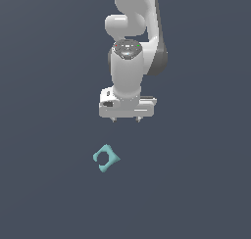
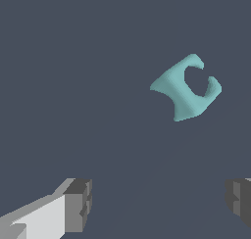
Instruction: Pick up the object and move it to a goal position.
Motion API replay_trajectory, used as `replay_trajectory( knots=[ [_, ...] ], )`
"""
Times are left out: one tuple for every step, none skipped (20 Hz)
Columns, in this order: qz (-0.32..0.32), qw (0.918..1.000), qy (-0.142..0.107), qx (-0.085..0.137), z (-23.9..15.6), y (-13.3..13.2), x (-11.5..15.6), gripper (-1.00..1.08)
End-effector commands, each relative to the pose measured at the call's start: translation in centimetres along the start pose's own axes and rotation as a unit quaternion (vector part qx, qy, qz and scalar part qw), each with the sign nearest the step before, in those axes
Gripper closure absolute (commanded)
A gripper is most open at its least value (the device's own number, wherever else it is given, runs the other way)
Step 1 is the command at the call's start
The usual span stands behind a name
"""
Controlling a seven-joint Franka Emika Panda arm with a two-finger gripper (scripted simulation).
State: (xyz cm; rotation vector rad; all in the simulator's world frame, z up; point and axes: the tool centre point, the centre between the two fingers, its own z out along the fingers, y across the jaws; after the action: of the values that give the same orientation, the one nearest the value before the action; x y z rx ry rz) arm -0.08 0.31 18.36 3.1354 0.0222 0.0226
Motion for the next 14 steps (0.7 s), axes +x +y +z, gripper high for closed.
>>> replay_trajectory(
  knots=[
    [0.0, 1.0, 0.0, 0.0, 0.0, 0.0, 0.0, -0.92],
    [0.0, 1.0, 0.0, 0.0, 0.0, 0.0, 0.0, -0.92],
    [0.0, 1.0, 0.0, 0.0, -0.1, -0.1, 0.0, -0.92],
    [0.0, 1.0, 0.001, 0.001, -0.2, -0.3, 0.1, -0.92],
    [-0.001, 1.0, 0.002, 0.002, -0.4, -0.5, 0.1, -0.92],
    [-0.001, 1.0, 0.002, 0.003, -0.6, -0.8, 0.2, -0.92],
    [-0.002, 1.0, 0.003, 0.004, -0.9, -1.1, 0.2, -0.92],
    [-0.003, 1.0, 0.004, 0.005, -1.1, -1.4, 0.3, -0.92],
    [-0.003, 1.0, 0.005, 0.005, -1.3, -1.6, 0.3, -0.92],
    [-0.003, 1.0, 0.005, 0.006, -1.4, -1.7, 0.4, -0.92],
    [-0.004, 1.0, 0.006, 0.006, -1.5, -1.8, 0.4, -0.92],
    [-0.004, 1.0, 0.006, 0.006, -1.5, -1.8, 0.4, -0.92],
    [-0.004, 1.0, 0.006, 0.006, -1.4, -1.7, 0.4, -0.92],
    [-0.003, 1.0, 0.005, 0.006, -1.4, -1.7, 0.4, -0.92]
  ],
)
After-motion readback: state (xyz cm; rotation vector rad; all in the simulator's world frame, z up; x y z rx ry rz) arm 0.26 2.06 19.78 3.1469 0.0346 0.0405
